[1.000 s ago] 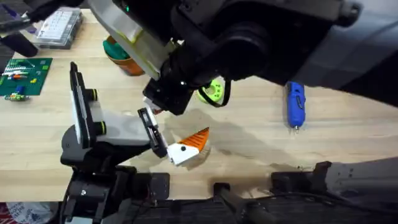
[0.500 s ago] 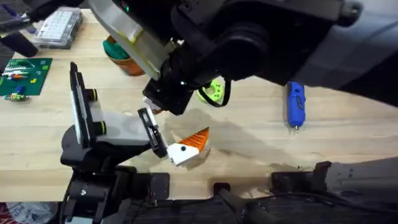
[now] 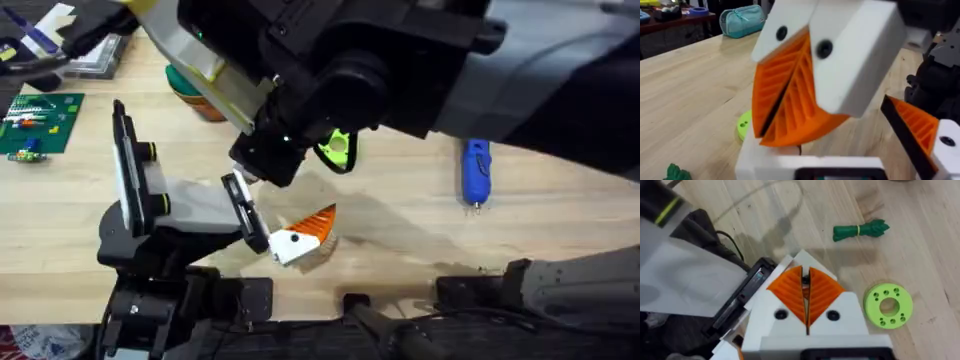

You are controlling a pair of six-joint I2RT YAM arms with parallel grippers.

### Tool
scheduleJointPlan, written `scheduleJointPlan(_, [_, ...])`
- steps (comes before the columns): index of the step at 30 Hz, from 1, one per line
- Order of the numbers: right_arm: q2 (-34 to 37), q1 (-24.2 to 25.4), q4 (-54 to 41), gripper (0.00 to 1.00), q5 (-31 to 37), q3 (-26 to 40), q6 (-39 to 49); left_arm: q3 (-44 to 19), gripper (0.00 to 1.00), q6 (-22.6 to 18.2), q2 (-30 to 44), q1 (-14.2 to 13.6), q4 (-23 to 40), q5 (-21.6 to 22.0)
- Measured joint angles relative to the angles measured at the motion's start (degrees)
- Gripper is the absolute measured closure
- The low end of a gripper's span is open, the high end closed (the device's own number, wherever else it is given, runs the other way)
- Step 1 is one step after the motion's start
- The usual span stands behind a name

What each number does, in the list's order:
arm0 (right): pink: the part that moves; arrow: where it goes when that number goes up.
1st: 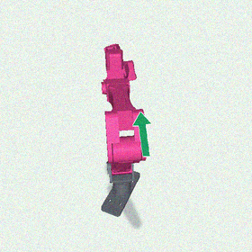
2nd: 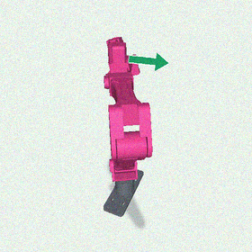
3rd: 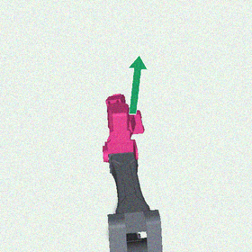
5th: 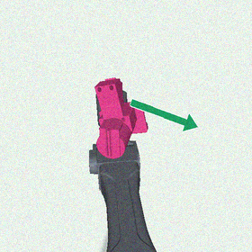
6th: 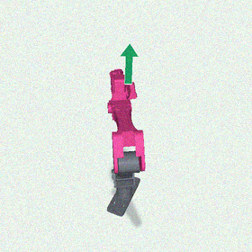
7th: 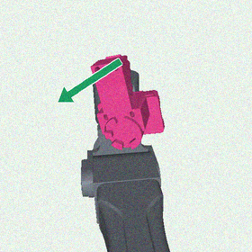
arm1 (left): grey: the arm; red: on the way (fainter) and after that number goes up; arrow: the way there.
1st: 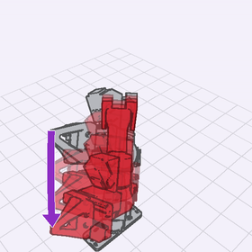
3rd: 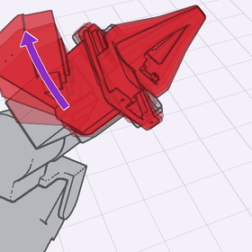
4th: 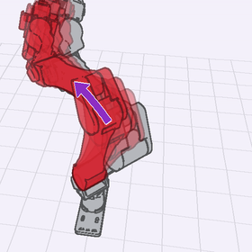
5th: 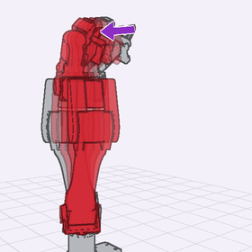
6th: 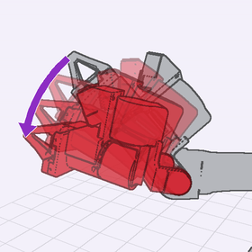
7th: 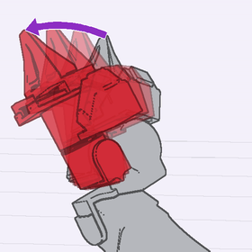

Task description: Pick up the gripper from the table and insert it into the empty holder that is missing its gripper. Then pick up a screw, insert it into the mounting hole, and use the screwdriver to tighten it. Finally, clean up the table by picking up the vegetable and placing it into the bucket.

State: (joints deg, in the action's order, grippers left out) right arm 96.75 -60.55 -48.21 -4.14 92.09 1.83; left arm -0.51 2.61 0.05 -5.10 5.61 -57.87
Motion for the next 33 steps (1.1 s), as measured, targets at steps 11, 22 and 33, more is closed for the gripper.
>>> scheduleJointPlan(11, [-0.04, 0.03, -0.01, 0.558, 0.35, 0.03, 0.22, 0.00, 0.014, 0.26, 0.00, 0.07, -0.01, 0.23])
scheduleJointPlan(22, [-0.07, 1.53, -0.12, 0.011, 3.19, 0.22, 0.34, 0.00, 0.014, 0.83, 0.00, 0.17, -0.02, 0.52])
scheduleJointPlan(33, [-0.06, 1.53, -0.13, 0.008, 3.23, 0.22, 0.34, 0.00, 0.014, 0.83, 0.00, 0.17, -0.02, 0.52])
